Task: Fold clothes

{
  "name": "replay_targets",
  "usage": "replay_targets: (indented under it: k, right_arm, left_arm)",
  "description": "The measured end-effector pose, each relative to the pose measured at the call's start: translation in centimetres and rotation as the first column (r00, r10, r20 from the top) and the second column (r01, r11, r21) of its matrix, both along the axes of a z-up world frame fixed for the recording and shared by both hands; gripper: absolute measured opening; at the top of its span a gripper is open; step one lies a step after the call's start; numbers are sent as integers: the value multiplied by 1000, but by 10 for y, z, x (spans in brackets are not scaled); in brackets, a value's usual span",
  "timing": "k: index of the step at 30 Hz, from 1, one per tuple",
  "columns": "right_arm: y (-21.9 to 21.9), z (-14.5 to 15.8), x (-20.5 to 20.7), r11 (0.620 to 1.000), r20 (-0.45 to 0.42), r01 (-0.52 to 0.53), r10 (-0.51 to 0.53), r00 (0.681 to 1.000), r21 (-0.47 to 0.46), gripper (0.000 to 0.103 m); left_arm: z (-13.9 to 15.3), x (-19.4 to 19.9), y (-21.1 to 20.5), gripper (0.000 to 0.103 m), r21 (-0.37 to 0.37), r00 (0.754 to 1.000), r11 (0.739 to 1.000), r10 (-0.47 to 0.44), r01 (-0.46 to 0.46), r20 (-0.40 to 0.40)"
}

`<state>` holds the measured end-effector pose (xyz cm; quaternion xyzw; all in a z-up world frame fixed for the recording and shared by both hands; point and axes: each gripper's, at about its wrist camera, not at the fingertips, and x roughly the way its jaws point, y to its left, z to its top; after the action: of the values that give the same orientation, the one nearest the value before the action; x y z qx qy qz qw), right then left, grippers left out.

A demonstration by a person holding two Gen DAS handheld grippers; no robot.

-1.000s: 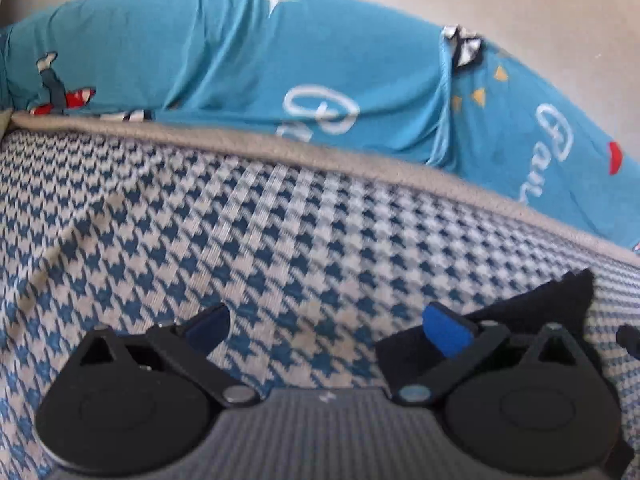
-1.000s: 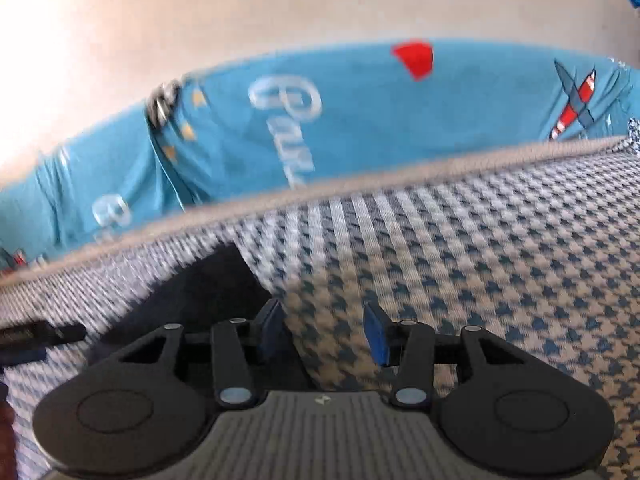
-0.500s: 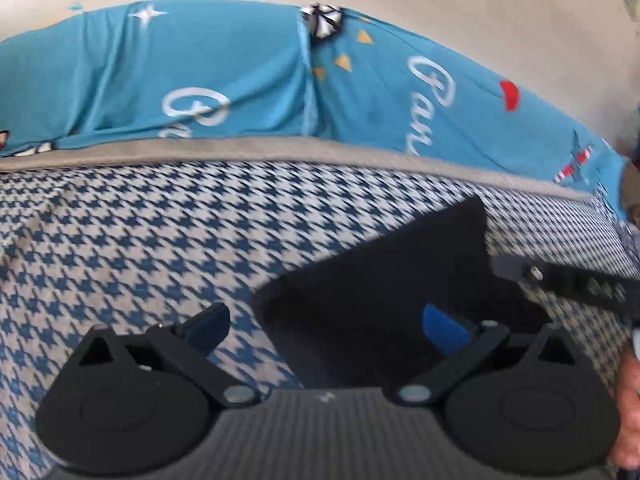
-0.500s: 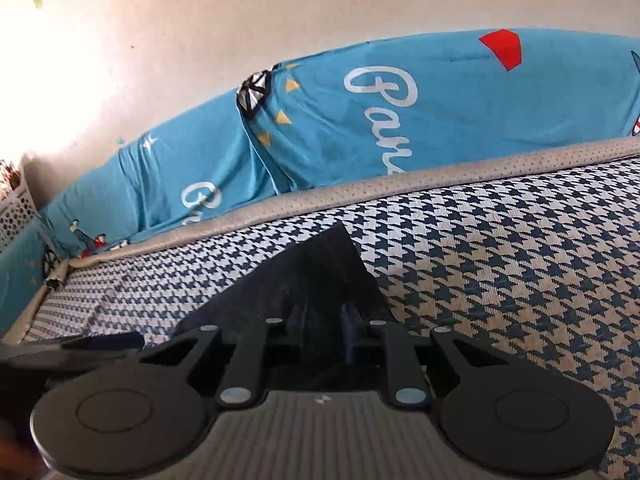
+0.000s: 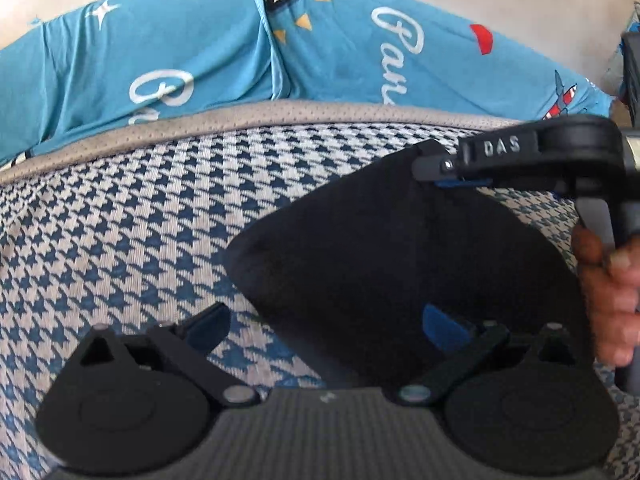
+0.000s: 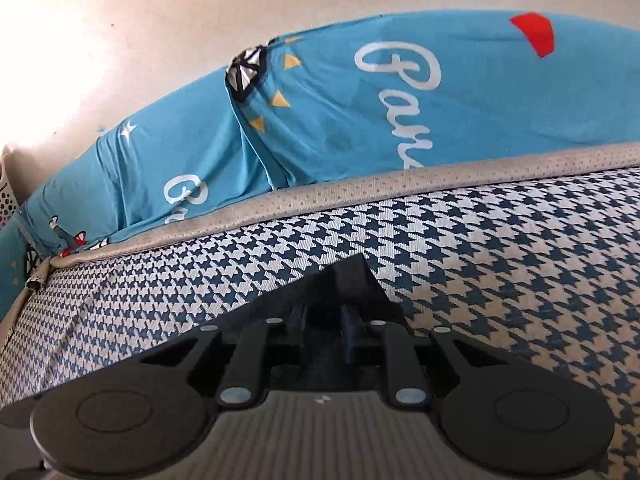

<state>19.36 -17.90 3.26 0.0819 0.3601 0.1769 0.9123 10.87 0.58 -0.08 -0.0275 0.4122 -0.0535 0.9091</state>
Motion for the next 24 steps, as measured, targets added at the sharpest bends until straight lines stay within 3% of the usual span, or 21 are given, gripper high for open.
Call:
replay_targets:
  k: [6,11,18,24]
  right_arm:
    - [6,-10,16,999,-15,47,-47,999,-3,8]
    - [1,1,10,996,-11,78,-78,997,47,8]
    - [-19,24,-37,996,17,82,-83,996,28,8]
    - [-40,35,-80,992,14,120,-121,993,36,9]
  left_arm:
    - [3,-2,-1,103,7,1000,1000,-13,13,-4]
    - [10,-7,-4,103,3,999,999,-38,38,12]
    - [19,-33,-15,103,0,994,995,-103,103,25]
    - [16,-63,-25,103,-6,994,994,-106,107,25]
